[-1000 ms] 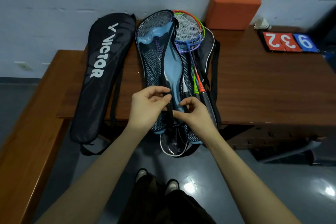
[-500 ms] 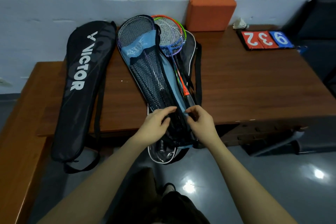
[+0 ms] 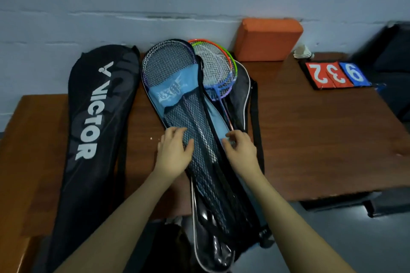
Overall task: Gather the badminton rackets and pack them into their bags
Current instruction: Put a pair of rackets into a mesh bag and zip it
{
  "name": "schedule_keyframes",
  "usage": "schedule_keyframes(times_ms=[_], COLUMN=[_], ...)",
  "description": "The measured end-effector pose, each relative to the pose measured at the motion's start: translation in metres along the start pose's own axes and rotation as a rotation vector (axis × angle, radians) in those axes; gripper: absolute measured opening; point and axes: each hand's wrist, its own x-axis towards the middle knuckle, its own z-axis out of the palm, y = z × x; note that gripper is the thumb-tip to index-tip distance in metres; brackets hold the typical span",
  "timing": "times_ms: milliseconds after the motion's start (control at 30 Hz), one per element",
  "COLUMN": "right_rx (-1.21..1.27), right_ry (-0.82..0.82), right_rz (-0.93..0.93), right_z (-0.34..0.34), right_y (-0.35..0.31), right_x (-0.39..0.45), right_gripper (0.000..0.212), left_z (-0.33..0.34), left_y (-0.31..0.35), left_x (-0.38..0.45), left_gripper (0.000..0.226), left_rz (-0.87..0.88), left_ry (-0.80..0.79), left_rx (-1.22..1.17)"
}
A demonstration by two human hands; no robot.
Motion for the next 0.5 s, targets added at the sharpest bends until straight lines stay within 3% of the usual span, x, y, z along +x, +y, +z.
schedule_keyframes(times_ms=[100,267,500], right_rx=[-0.096,-0.083,0.007], right_ry=[-0.019,-0.054,-0.030], right_rz=[0.022,0.105,0.108], right_z=[0.018,0.041,0.058], right_y=[-0.031,-0.064,-0.081], right_x=[0.045,0.102,0.142], right_gripper=[0.032,0.034,0.032], left_z=[-0.016,-0.025,-0.020], left_y=[-0.020,-0.043,-0.074], left_x=[0.046,0.106,0.151], left_gripper=[0.050,0.061,0.068], left_rz=[-0.063,0.045,-0.070], left_ry=[0.008,-0.017,-0.097], left_rx=[0.061,0.375,0.196])
